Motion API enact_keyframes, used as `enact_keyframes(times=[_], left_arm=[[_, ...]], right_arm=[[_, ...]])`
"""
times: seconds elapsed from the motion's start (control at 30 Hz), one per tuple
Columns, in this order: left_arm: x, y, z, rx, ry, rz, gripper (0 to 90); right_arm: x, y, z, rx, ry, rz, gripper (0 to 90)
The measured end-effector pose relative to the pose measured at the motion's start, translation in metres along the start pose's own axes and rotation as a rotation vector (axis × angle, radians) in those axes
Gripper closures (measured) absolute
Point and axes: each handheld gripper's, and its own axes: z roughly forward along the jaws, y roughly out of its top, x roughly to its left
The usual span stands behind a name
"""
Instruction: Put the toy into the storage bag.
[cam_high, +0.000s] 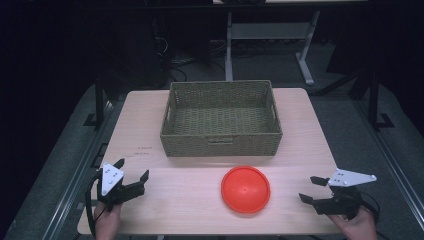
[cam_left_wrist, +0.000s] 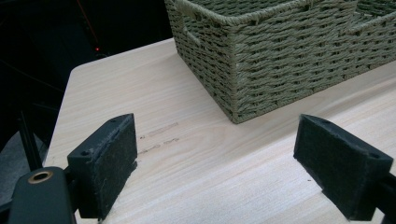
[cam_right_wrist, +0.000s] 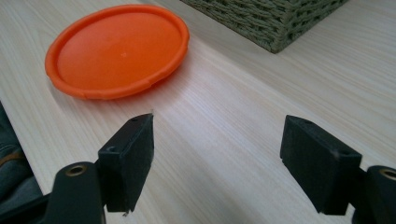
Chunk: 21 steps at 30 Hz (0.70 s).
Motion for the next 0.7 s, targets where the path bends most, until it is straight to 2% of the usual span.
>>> enact_keyframes(times=[0.27, 0.7], left_arm=[[0.001, -0.001, 0.0, -0.002, 0.003, -0.002, 12.8], [0.002, -0.001, -0.001, 0.0, 0.008, 0.002, 12.8]], right_arm=[[0.002, 0.019, 0.003, -0.007, 0.036, -0.01, 25.2], [0.009, 0.05, 0.034, 0.068, 0.074, -0.049, 25.1]])
